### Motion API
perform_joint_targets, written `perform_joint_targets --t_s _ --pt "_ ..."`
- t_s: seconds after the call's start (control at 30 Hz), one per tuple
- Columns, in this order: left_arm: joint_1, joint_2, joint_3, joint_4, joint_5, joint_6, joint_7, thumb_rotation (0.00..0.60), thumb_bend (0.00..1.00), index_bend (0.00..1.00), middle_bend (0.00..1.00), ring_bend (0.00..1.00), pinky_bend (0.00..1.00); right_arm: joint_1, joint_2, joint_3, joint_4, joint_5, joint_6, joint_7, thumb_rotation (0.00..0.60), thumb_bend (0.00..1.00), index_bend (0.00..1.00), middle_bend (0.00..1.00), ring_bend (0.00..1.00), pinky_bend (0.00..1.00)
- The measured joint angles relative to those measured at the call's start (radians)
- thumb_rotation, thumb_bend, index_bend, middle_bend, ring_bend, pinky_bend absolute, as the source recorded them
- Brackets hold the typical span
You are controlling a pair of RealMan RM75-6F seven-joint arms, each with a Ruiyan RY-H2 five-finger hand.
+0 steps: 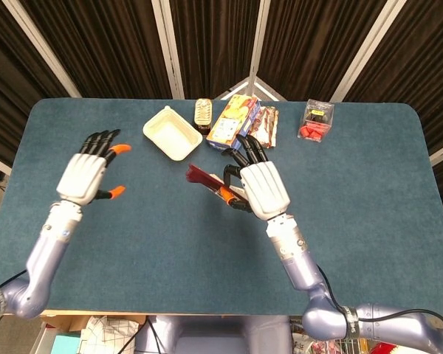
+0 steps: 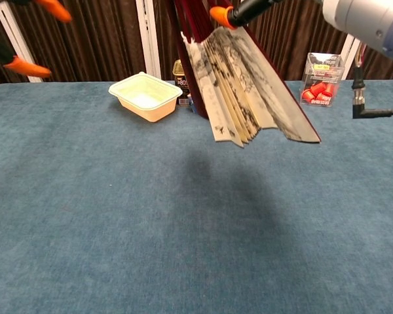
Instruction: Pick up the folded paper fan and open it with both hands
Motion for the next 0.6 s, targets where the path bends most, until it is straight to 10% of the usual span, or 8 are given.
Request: perform_joint_targets --t_s 0.6 --pt "-0.19 -0.113 -0.018 0.058 -0.086 -0.127 0.079 0.6 0.28 0.3 0.07 0.0 0.01 0.031 0.107 0.047 -0.103 0.202 -0.112 0.149 0.6 0.46 0.78 0.3 0.0 0.0"
